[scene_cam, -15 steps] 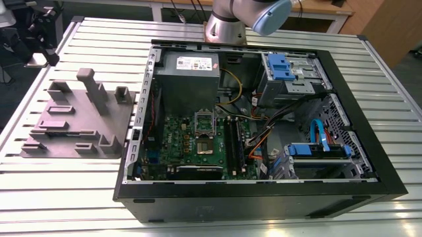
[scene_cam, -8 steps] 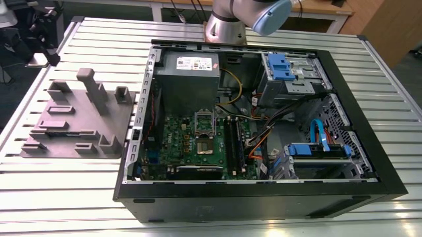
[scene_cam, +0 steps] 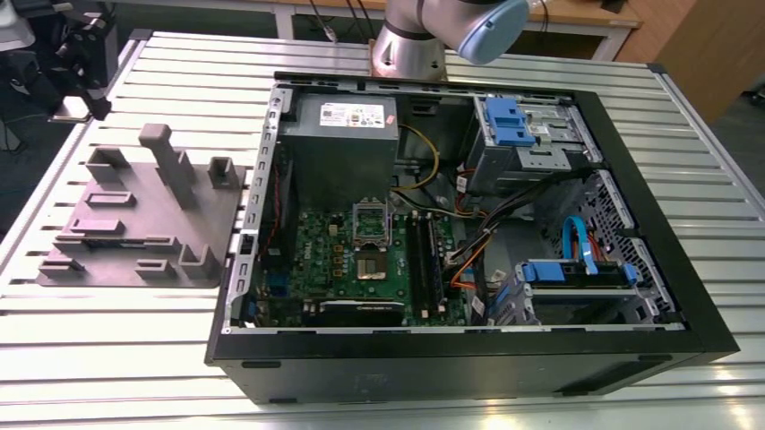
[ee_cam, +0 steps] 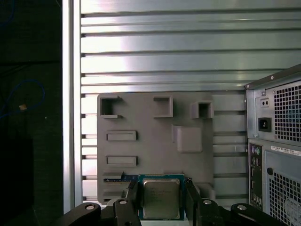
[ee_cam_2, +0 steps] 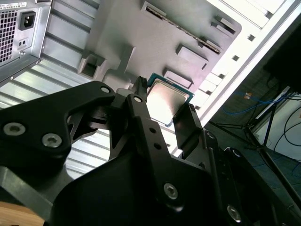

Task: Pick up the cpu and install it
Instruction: 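Pick up the cpu and move it towards the insertion slot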

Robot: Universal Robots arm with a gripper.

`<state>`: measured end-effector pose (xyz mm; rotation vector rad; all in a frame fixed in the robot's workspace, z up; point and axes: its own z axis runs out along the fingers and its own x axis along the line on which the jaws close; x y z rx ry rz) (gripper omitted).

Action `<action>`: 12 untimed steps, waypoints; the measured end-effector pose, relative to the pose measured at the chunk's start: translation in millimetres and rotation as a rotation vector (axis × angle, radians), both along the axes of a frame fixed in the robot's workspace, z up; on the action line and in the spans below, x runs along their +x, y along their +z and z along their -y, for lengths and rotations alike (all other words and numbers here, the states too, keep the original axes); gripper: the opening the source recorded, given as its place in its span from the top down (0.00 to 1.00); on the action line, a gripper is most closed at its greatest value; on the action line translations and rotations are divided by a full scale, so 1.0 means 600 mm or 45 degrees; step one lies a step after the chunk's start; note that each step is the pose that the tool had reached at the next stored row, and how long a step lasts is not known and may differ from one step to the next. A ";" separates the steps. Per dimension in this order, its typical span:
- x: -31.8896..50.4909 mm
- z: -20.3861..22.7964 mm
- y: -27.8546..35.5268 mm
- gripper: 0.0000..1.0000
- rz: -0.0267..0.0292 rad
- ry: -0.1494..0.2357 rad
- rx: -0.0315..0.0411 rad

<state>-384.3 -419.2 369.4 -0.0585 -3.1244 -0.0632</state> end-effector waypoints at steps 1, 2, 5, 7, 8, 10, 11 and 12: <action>0.001 0.0000 0.000 0.53 0.0000 0.000 0.0000; 0.001 0.0000 0.000 0.53 0.0000 0.000 0.0000; 0.004 0.0000 0.000 0.53 0.0000 0.000 0.0000; 0.005 0.0000 0.000 0.53 0.0001 0.000 0.0001; 0.006 0.0000 0.000 0.53 -0.0001 0.000 0.0000; 0.007 0.0000 0.000 0.53 0.0001 0.000 0.0001; 0.008 0.0000 0.000 0.53 0.0000 0.000 0.0000; 0.008 0.0000 0.000 0.53 0.0000 0.000 0.0000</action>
